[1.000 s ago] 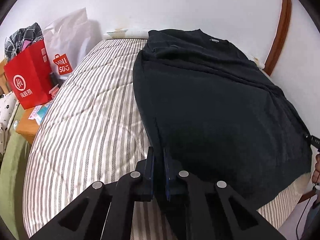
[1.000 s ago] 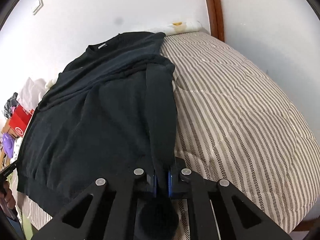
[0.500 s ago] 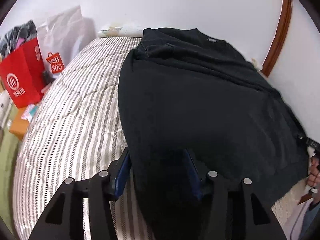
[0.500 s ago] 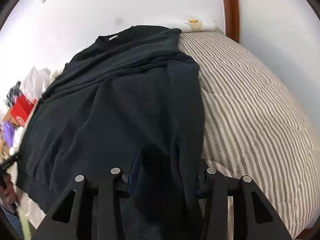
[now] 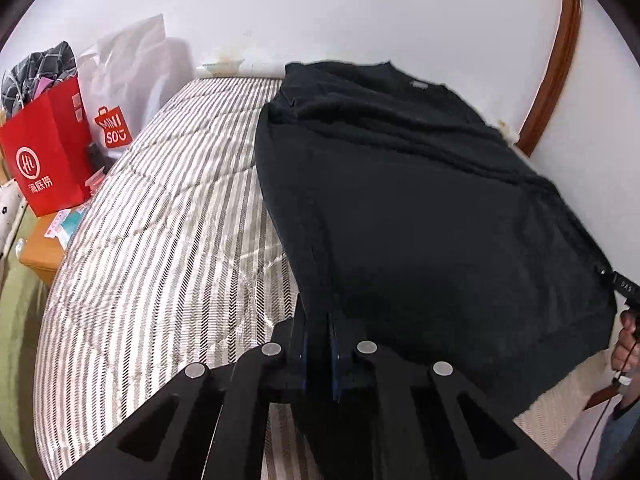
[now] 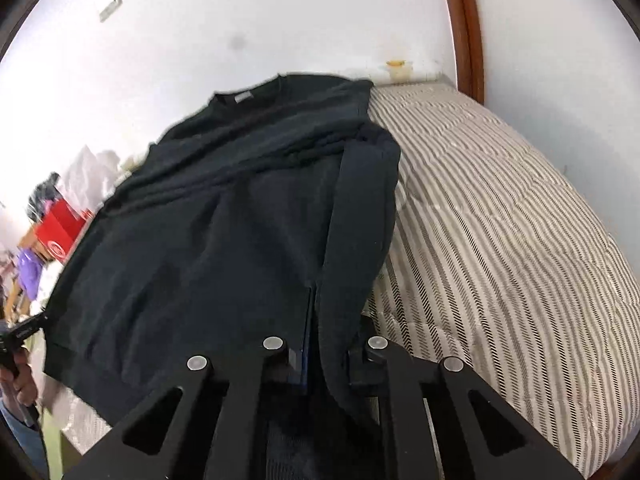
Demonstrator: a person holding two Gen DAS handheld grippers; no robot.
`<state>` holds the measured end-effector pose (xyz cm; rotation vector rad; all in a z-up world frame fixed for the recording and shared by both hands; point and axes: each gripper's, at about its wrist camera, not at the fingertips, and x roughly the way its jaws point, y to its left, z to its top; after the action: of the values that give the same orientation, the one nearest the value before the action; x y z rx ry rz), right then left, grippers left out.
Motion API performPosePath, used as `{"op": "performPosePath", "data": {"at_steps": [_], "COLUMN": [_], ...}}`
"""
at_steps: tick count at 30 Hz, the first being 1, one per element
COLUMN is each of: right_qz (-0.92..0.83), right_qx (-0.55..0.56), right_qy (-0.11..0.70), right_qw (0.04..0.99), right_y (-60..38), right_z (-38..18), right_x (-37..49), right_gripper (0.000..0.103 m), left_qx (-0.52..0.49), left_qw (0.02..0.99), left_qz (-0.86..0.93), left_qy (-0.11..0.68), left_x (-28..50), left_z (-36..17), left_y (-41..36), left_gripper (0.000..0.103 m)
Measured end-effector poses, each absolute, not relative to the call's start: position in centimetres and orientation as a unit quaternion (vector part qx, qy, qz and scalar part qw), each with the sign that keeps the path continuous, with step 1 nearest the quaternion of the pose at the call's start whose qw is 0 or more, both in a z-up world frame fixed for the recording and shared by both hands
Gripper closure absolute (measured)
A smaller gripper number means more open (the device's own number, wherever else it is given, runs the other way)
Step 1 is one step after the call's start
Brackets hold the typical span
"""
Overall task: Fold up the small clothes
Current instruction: 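Grasp the hem with both grippers and lift it toward the collar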
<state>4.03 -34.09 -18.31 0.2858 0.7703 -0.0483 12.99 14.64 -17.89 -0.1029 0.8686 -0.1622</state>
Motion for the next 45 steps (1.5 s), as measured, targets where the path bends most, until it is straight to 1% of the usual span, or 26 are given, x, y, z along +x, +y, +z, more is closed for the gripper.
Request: {"op": "performPosePath", "data": {"at_steps": [8,13,20,28,36,45], "right_qz": [-0.002,0.006,0.009,-0.015,-0.025,-0.031], "right_qx": [0.122,0.129,0.151,0.171,0.177,0.181], "right_qy": [0.344,0.315,0.274,0.264,0.275,0.317], "right_qw": [0.931,0.94,0.95,0.949,0.944,0.931], "right_y": [-33.7,-34.0,-34.7,-35.9,-36.6,-37.1], "right_z": [-15.1,-12.6,-9.1,-6.8,-6.7,-10.2], "right_x": [0.7,1.3,4.6,11.2,19.9,27.4], "right_gripper": [0.092,0.092,0.092,0.092,0.092,0.092], "left_qx": [-0.059,-0.08,-0.1,-0.1,-0.084,-0.05], "left_qw": [0.91,0.921,0.939,0.944,0.948,0.939], "left_qz": [-0.119,-0.128,-0.121,-0.084,-0.04,-0.007], "left_qy": [0.393,0.359,0.306,0.304,0.305,0.341], "left_x": [9.7,10.3,13.1,20.5,27.6,34.4], "left_z": [-14.4,-11.7,-8.2,-6.0,-6.4,-10.2], "left_y": [15.4,16.1,16.3,15.2,13.9,12.6], "left_gripper": [0.095,0.095,0.095,0.095,0.095,0.095]}}
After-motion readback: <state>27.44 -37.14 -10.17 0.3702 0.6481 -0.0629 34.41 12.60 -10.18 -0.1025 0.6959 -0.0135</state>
